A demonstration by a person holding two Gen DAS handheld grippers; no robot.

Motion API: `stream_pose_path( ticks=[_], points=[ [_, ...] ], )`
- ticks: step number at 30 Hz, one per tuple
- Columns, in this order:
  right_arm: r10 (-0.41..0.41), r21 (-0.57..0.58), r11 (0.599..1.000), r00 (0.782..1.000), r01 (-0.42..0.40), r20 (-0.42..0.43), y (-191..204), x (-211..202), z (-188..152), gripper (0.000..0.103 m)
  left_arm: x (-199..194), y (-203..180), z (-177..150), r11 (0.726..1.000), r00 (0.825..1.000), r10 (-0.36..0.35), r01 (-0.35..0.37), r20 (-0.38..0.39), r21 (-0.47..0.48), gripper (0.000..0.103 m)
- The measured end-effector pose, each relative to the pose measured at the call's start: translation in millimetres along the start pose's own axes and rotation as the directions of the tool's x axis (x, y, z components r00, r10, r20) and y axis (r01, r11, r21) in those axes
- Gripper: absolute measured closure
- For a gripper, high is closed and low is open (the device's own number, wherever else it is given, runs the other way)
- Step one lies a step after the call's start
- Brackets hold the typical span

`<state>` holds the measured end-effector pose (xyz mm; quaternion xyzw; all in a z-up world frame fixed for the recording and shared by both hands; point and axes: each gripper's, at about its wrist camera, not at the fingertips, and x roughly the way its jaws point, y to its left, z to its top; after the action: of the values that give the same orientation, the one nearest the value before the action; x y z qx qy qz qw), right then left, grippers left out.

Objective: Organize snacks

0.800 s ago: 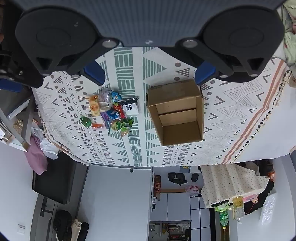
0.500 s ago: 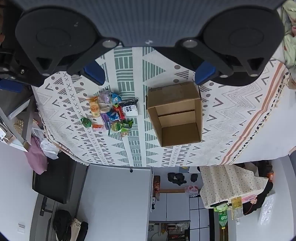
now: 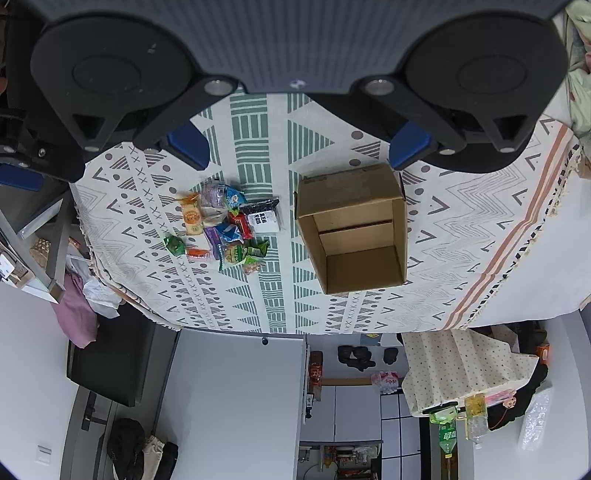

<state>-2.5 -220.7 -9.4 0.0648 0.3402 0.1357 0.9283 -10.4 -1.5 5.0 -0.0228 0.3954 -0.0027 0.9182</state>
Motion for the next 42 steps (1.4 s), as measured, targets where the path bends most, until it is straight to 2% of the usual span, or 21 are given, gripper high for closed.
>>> stream_pose_path(
  ticks=[24, 42],
  points=[
    [-0.011, 0.0, 1.0, 1.0, 0.011, 0.002, -1.8, 0.7, -0.5, 0.0, -0.6, 1.5, 1.4, 1.0, 1.0, -0.004, 0.004, 0.001, -0.01, 0.0],
    [-0.019, -0.006, 1.0, 1.0, 0.019, 0.021, -1.6, -5.6, 6.2, 0.0, -6.9, 4.5, 3.5, 1.0, 0.999, -0.01, 0.01, 0.034, -0.021, 0.0]
  ],
)
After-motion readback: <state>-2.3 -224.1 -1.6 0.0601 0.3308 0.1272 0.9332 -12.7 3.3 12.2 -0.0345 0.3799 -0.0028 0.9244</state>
